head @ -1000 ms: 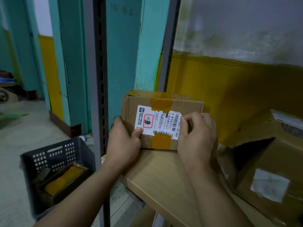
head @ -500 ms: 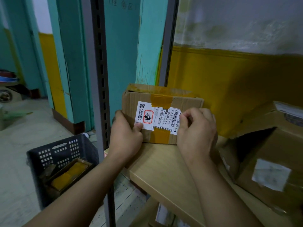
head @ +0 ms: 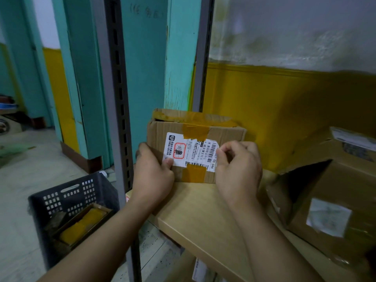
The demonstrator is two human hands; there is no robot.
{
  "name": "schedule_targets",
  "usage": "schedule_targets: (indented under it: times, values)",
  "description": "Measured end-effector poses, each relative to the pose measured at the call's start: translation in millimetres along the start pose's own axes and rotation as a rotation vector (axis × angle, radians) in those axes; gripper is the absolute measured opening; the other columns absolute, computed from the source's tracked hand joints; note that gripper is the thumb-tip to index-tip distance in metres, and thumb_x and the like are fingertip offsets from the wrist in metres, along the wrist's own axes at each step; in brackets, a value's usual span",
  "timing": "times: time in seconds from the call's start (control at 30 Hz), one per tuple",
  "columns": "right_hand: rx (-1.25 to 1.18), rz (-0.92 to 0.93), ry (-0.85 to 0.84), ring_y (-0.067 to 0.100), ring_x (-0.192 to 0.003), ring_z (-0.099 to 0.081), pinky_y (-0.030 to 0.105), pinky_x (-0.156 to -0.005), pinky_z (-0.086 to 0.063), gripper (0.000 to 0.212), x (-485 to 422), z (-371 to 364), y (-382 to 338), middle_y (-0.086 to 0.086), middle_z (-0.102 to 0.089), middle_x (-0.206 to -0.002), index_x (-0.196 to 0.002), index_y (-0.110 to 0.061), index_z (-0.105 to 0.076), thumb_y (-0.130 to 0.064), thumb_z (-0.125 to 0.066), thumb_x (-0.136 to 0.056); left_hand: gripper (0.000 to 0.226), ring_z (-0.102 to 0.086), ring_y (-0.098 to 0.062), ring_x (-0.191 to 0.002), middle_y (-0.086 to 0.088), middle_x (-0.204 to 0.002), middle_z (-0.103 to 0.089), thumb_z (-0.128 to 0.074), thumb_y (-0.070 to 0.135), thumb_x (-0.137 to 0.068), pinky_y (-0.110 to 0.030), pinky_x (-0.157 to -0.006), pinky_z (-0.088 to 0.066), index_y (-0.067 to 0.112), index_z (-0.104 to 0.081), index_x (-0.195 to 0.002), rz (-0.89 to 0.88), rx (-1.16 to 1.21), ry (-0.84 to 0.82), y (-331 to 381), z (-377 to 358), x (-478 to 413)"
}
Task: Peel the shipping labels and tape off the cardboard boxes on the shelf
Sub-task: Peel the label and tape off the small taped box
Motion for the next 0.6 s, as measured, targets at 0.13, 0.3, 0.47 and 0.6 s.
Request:
schedule_targets:
  times: [0.13,0.3,0.47,0.6]
  values:
    - [0.008,0.006,-0.011,0.018,-0.094,-0.056,0.029,-0.070,-0.052,0.017,0.0,-0.4,-2.1,-0.007,-0.044,-0.097,-0.078,-0.026,-0.059,-0.017,-0.066,-0.090,0.034,-0.056,-0.023,-0.120,-0.005,-0.128,-0.054,-0.062,0.016,-0.095,-0.034,-0.091,-0.048,0.018,-0.036,-0.116,0.007,-0.007,0.003,0.9,0.6,0.8]
    - [0.028,0.024,-0.019,0.016,-0.093,-0.056,0.030,-0.070,-0.054,0.017,0.7,0.3,-6.5,-0.010,-0.043,-0.096,-0.079,-0.027,-0.057,-0.017,-0.066,-0.091,0.038,-0.055,-0.025,-0.120,-0.008,-0.128,-0.054,-0.062,0.016,-0.095,-0.038,-0.093,-0.048,0.014,-0.037,-0.122,0.012,-0.020,0.005,0.7,0.3,0.4]
    - [0.067,0.043,-0.010,0.016,-0.091,-0.056,0.027,-0.068,-0.050,0.006,0.3,1.7,-7.1,-0.009,-0.047,-0.093,-0.084,-0.019,-0.068,-0.016,-0.067,-0.090,0.036,-0.055,-0.026,-0.120,-0.008,-0.128,-0.054,-0.062,0.016,-0.095,-0.039,-0.094,-0.048,0.016,-0.036,-0.119,0.017,-0.018,0.010,0.3,0.5,0.7]
    - [0.120,0.068,-0.023,0.011,-0.088,-0.046,0.010,-0.061,-0.026,0.004,0.3,-0.2,-7.0,-0.003,-0.060,-0.093,-0.085,-0.018,-0.068,-0.017,-0.067,-0.089,0.036,-0.054,-0.025,-0.120,-0.007,-0.128,-0.054,-0.062,0.016,-0.095,-0.038,-0.095,-0.047,0.017,-0.036,-0.119,0.014,-0.013,0.012,-0.1,0.4,0.5]
Point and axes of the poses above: each hand's wrist, its own x-axis away from the middle knuckle, its own z-axis out of the back of the hand, y = z × x, the point moved 10 cm from there along -x, towards the middle knuckle
